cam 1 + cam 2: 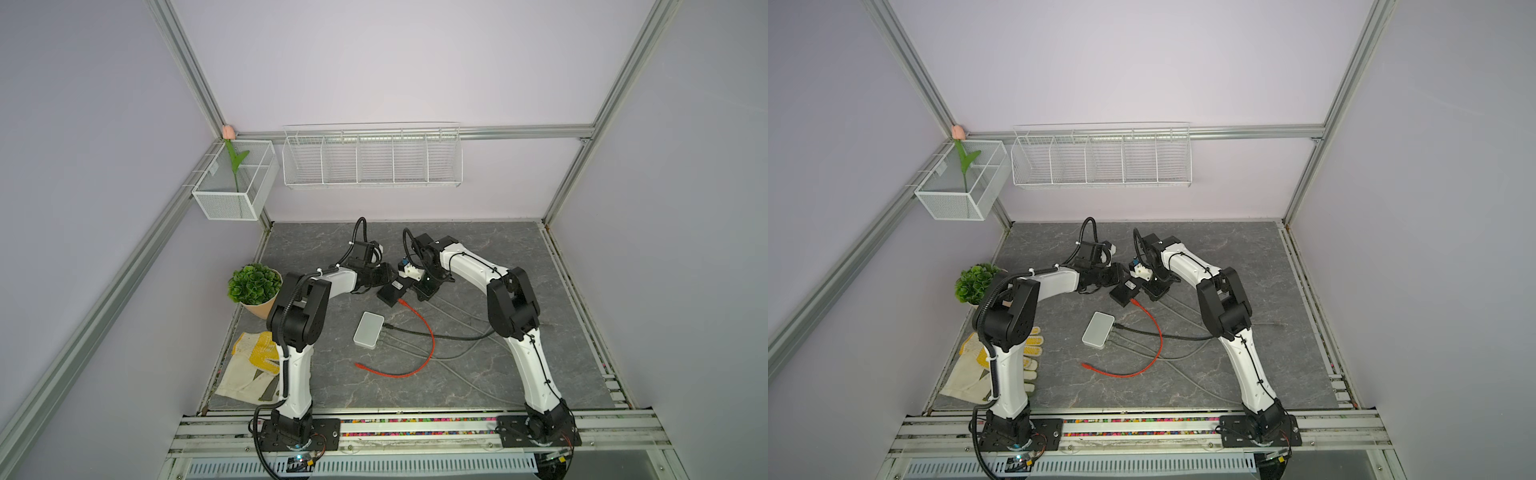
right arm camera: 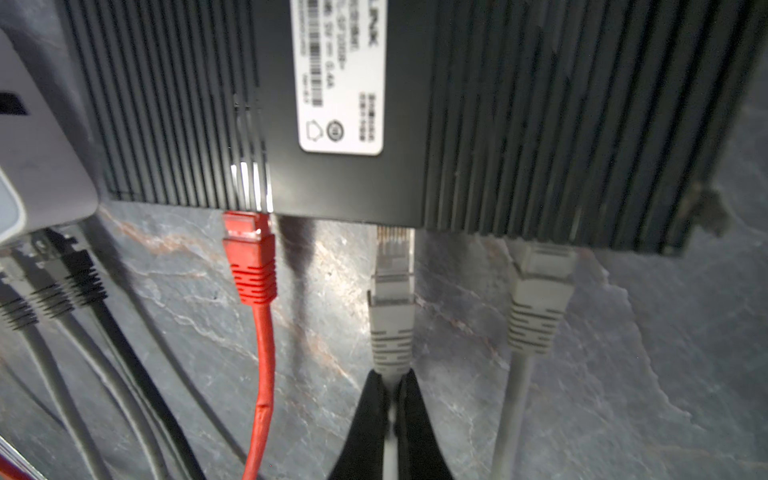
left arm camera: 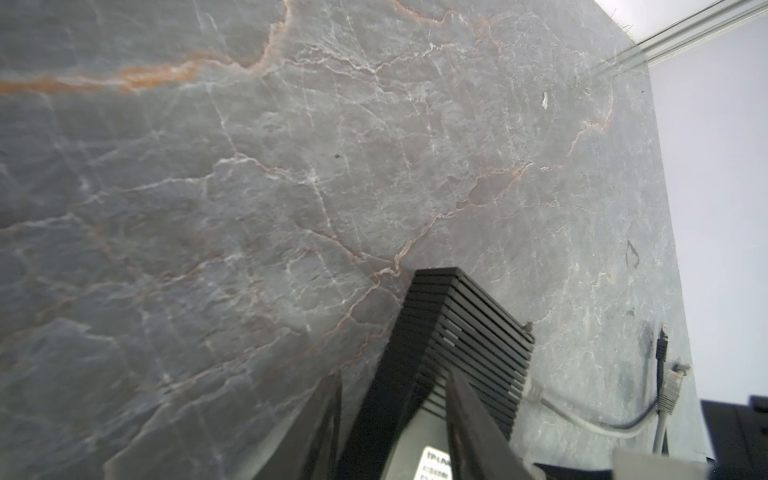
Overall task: Insert the plug into the switch port
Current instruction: 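Push grey plug into the switch box port beside red plug with right gripper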
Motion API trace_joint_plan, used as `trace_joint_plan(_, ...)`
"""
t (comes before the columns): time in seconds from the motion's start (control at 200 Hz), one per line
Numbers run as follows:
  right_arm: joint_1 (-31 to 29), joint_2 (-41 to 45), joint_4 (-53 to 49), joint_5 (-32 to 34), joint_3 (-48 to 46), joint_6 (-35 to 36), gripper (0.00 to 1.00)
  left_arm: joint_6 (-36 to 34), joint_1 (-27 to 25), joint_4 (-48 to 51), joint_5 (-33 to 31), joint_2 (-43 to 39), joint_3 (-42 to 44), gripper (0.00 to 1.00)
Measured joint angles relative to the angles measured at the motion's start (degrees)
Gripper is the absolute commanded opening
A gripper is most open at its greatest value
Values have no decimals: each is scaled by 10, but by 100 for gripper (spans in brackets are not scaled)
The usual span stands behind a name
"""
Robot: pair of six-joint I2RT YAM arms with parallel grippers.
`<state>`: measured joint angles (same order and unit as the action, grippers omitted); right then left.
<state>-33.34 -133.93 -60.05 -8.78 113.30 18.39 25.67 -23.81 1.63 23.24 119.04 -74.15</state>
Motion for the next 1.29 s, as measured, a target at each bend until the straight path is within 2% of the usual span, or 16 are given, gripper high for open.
trace_joint_plan(0.29,-13,0,4,6,0,0,7,-5,-2,0,4,1,0,32)
trace_joint_plan(0.805,-14,0,22,55,-2,-9,7,-15,-2,0,11,6,-6,31)
trace_joint_plan(1.295,-46,58,139,136,-113,-16,6,-36,-1,16,18,19,-29,30)
